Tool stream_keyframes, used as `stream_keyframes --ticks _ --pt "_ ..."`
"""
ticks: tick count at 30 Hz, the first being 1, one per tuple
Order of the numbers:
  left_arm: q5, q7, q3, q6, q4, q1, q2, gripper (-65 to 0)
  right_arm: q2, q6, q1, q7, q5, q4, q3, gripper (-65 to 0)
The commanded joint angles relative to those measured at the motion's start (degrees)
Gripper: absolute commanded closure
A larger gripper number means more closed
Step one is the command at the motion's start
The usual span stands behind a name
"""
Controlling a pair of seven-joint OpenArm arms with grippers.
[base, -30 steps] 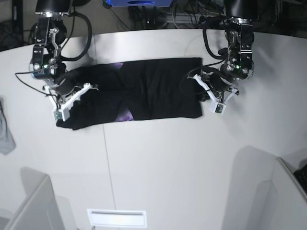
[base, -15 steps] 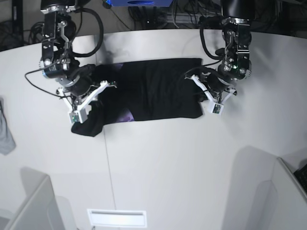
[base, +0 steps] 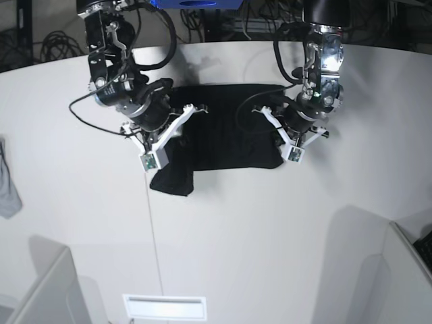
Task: Fold the T-shirt properly
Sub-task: 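Lift the strip end with the right gripper and fold it toward the left gripper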
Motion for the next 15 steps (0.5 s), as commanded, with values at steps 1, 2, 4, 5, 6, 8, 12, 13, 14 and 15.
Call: stream_keyframes --ticks 1,2,4,5,6,8,12,13,14,15 --pt "1.26 3.45 0.24 -0.18 -0.20 0.39 0.03 0.0 -0.23 0.16 0.52 1.69 0.69 1.37 -0.98 0.0" --pt "1.26 3.45 0.24 -0.18 -0.20 0.39 0.03 0.0 -0.23 0.16 0.52 2.22 0.69 1.37 -1.69 0.0" --pt "1.26 3.45 0.24 -0.18 -0.20 0.39 -0.06 0.0 -0.49 0.16 0.52 2.84 0.87 1.37 -3.09 0.0" --pt "1.26 3.45 0.24 -0.18 -0.20 0.39 -0.06 0.0 -1.02 -0.19 0.52 3.19 0.95 1.37 -3.80 0.0" --pt "1.26 3.45 0.24 -0.18 -0.20 0.39 -0.15 0.0 -1.55 -1.07 0.52 3.45 0.95 1.37 -4.50 0.0" --pt "1.26 3.45 0.24 -0.18 -0.20 0.39 -0.24 0.0 -1.90 -2.83 0.52 3.45 0.95 1.37 -6.17 0.0" --pt "1.26 3.45 0.24 -0.18 -0.20 0.47 -0.24 0.0 -2.07 -5.64 1.49 3.72 0.95 1.37 -11.44 0.0" --pt "1.26 3.45 0.24 -0.18 -0.20 0.47 -0.24 0.0 -2.51 -6.61 1.84 4.24 0.95 1.28 -12.67 0.0" --pt "1.26 3.45 0.24 -0.18 -0.11 0.47 -0.24 0.0 -2.78 -7.57 1.93 4.77 0.78 1.02 -13.64 0.0" --pt "1.26 3.45 0.24 -0.18 -0.02 0.47 -0.24 0.0 -2.95 -8.36 2.28 5.30 0.69 0.93 -14.43 0.0"
